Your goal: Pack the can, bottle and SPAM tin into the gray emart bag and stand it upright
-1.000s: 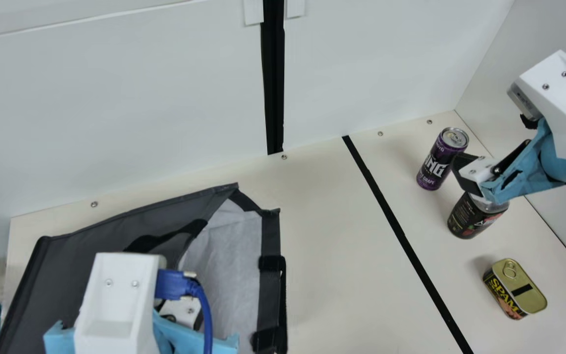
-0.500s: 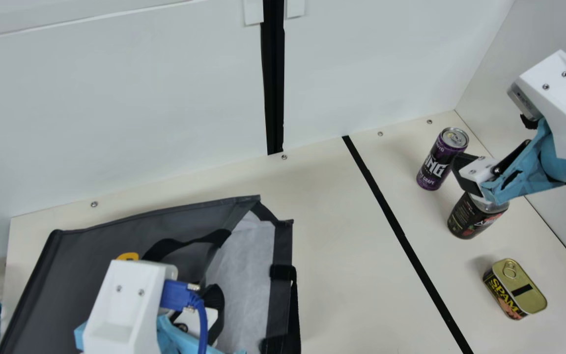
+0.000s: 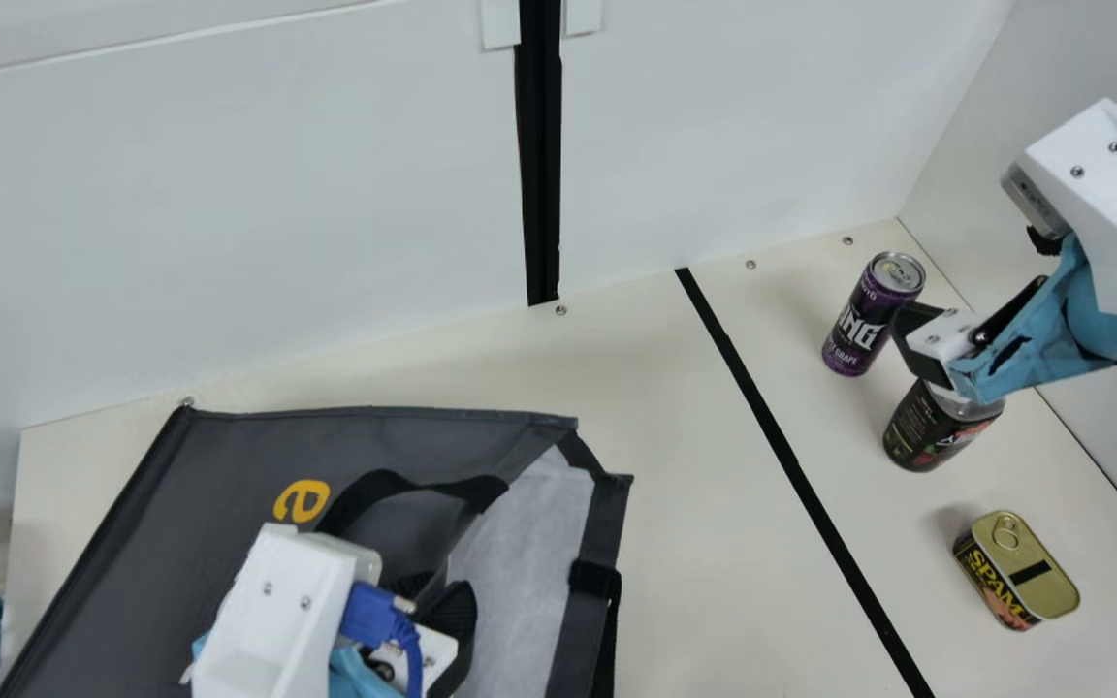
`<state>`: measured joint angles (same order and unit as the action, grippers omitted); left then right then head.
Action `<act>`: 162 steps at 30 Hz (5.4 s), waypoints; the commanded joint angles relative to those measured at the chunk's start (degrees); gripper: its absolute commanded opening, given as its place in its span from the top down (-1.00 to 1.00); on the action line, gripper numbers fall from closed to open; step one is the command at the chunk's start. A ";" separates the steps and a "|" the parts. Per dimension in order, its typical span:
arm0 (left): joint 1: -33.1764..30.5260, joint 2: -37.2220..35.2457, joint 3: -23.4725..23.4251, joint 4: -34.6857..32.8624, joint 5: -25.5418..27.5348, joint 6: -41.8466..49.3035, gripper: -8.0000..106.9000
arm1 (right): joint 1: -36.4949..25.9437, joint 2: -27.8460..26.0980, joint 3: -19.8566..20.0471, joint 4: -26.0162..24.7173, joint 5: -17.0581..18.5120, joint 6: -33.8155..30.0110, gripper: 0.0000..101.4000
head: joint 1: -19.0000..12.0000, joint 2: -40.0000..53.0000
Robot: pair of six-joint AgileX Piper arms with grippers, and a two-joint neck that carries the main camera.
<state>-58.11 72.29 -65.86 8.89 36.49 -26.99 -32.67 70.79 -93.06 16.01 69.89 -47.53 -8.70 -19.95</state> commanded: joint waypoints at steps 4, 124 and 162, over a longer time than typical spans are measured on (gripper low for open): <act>2.02 -0.72 1.12 -9.48 -1.45 7.95 1.00 | 0.00 0.00 0.00 0.00 0.00 0.00 -0.87 | -1.30 -0.05; 31.11 -0.43 2.52 -42.87 5.13 44.33 1.00 | 2.55 9.33 -7.48 -7.30 0.02 8.74 -0.87 | -1.30 -0.05; 31.11 -0.43 2.52 -42.87 5.13 44.33 1.00 | 2.61 34.33 -22.68 -10.01 0.02 13.68 -0.87 | -1.30 -0.05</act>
<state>-26.99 71.86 -63.34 -33.98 41.61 17.34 -29.99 104.32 -115.39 5.74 69.85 -33.91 -8.70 -19.95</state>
